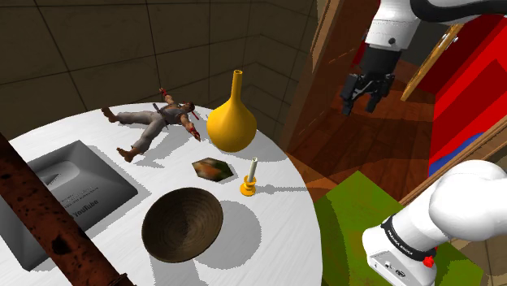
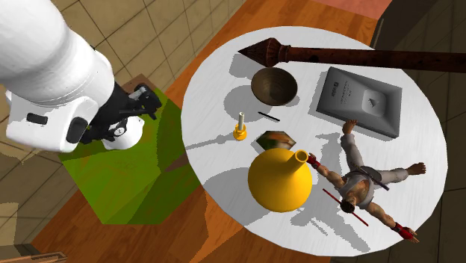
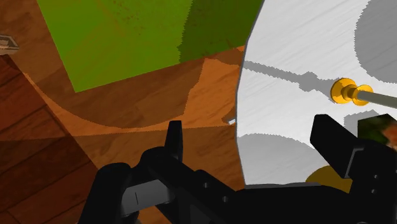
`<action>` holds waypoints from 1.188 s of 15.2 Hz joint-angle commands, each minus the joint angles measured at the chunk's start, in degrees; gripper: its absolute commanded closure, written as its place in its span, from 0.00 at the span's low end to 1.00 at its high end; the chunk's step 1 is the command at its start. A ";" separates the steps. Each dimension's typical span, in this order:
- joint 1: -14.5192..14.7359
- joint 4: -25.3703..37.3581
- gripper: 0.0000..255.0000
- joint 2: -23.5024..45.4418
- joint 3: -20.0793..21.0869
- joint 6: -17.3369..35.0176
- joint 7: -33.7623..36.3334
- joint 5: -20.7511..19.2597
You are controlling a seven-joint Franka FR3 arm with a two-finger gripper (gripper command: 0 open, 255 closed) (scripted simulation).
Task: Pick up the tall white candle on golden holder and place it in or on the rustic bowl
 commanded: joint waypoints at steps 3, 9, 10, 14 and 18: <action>0.83 -1.05 0.00 5.21 3.75 4.78 6.19 4.14; 2.10 0.26 0.00 14.82 8.96 11.45 14.82 9.39; 2.30 0.72 0.00 16.63 9.76 12.59 16.20 10.12; 3.11 3.27 0.00 24.38 12.69 17.11 21.60 12.52; 4.05 6.89 0.00 32.80 15.05 21.43 26.87 14.01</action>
